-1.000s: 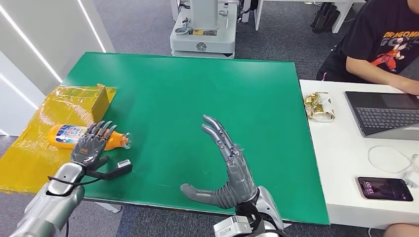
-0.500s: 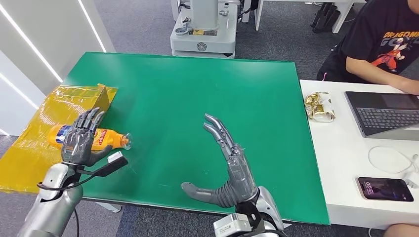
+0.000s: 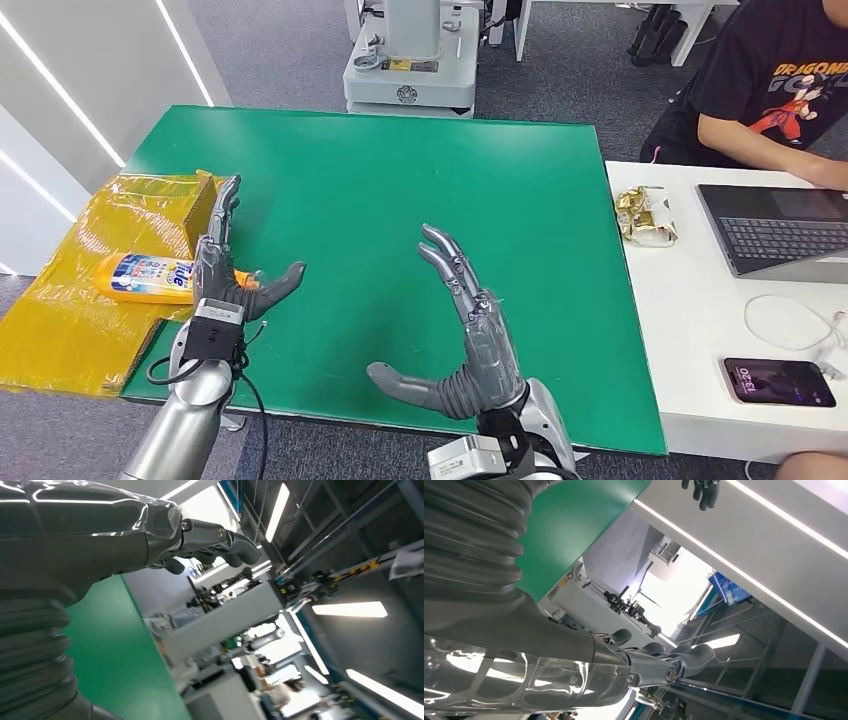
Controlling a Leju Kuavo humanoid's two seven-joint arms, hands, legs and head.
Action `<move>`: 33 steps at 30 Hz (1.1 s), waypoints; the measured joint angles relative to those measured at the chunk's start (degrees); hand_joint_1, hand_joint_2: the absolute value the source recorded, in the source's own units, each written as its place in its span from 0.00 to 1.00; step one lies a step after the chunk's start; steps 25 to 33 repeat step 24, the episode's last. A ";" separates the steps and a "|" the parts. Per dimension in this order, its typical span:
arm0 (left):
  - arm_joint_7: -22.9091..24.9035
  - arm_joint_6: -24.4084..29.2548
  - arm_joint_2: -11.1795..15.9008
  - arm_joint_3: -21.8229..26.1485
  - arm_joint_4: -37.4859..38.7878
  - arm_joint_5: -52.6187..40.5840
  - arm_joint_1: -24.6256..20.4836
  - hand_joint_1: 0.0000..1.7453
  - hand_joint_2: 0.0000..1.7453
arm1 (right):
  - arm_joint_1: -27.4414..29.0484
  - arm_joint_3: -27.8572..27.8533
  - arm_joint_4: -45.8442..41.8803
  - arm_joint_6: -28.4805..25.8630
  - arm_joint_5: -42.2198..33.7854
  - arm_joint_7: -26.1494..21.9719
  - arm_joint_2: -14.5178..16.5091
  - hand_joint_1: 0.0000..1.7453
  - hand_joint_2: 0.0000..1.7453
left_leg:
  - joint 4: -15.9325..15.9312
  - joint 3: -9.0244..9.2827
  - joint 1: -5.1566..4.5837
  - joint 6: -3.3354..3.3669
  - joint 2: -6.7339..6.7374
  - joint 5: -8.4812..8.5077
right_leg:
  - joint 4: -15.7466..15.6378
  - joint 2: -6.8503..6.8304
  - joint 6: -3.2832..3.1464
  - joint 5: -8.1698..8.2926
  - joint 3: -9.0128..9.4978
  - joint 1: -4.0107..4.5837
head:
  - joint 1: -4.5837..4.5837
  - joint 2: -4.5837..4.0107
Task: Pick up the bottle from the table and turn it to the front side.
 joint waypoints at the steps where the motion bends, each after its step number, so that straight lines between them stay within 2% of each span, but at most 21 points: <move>1: 0.12 -1.21 -0.80 -0.55 -1.08 2.85 0.00 0.00 1.00 | 0.14 0.01 -0.13 -0.80 -0.22 -0.12 -0.01 0.00 1.00 | 0.00 0.00 0.00 0.00 -0.01 0.00 | 0.00 -0.01 0.00 0.00 -0.01 0.00 | -0.01 0.00; 4: -0.33 -6.91 -3.99 -1.37 -4.42 18.33 0.19 0.00 1.00 | 0.97 0.01 -0.77 -5.25 -2.22 -1.60 -0.02 0.00 1.00 | -0.01 -0.02 0.01 0.00 -0.05 0.00 | 0.00 -0.04 0.00 0.00 0.00 0.00 | 0.00 0.00; 5: -0.89 -7.72 -5.03 -1.62 -5.56 23.13 0.34 0.00 1.00 | 1.36 0.00 -1.09 -6.92 -2.94 -2.06 -0.03 0.00 1.00 | -0.01 -0.03 0.01 0.00 -0.04 0.00 | 0.00 -0.03 0.00 0.00 -0.01 0.00 | 0.02 0.00; 7: -2.40 -6.49 -6.69 -2.08 -7.70 27.06 0.76 0.00 1.00 | 2.25 -0.01 -1.87 -9.45 -3.72 -2.35 -0.09 0.00 1.00 | -0.02 -0.03 0.01 0.00 0.00 -0.01 | 0.00 0.00 0.00 0.00 -0.02 0.00 | 0.01 0.00; 11: -3.84 -2.92 -8.51 -2.63 -10.73 27.36 1.72 0.00 1.00 | 4.13 -0.02 -3.81 -11.56 -4.26 -1.85 -0.20 0.00 1.00 | -0.03 -0.05 0.01 0.01 -0.04 -0.01 | 0.00 -0.03 0.00 -0.02 -0.03 0.00 | 0.01 0.00; 16: -5.16 -0.25 -9.52 -3.06 -11.58 26.76 3.21 0.00 1.00 | 5.32 -0.02 -4.91 -11.20 -4.43 -1.87 -0.31 0.00 1.00 | -0.05 -0.04 0.01 0.01 -0.02 -0.01 | 0.00 -0.01 0.00 -0.02 -0.04 0.01 | 0.00 0.00; 24: -5.40 0.77 -10.69 -3.22 -11.12 24.66 5.59 0.00 1.00 | 6.47 -0.02 -5.72 -11.09 -4.21 -1.94 -0.44 0.00 1.00 | -0.05 -0.05 0.00 0.01 -0.03 -0.01 | -0.01 -0.02 0.00 -0.02 -0.03 0.00 | 0.02 0.00; 33: -5.40 0.77 -10.69 -3.22 -11.12 24.66 5.59 0.00 1.00 | 6.47 -0.02 -5.72 -11.09 -4.21 -1.94 -0.44 0.00 1.00 | -0.05 -0.05 0.00 0.01 -0.03 -0.01 | -0.01 -0.02 0.00 -0.02 -0.03 0.00 | 0.02 0.00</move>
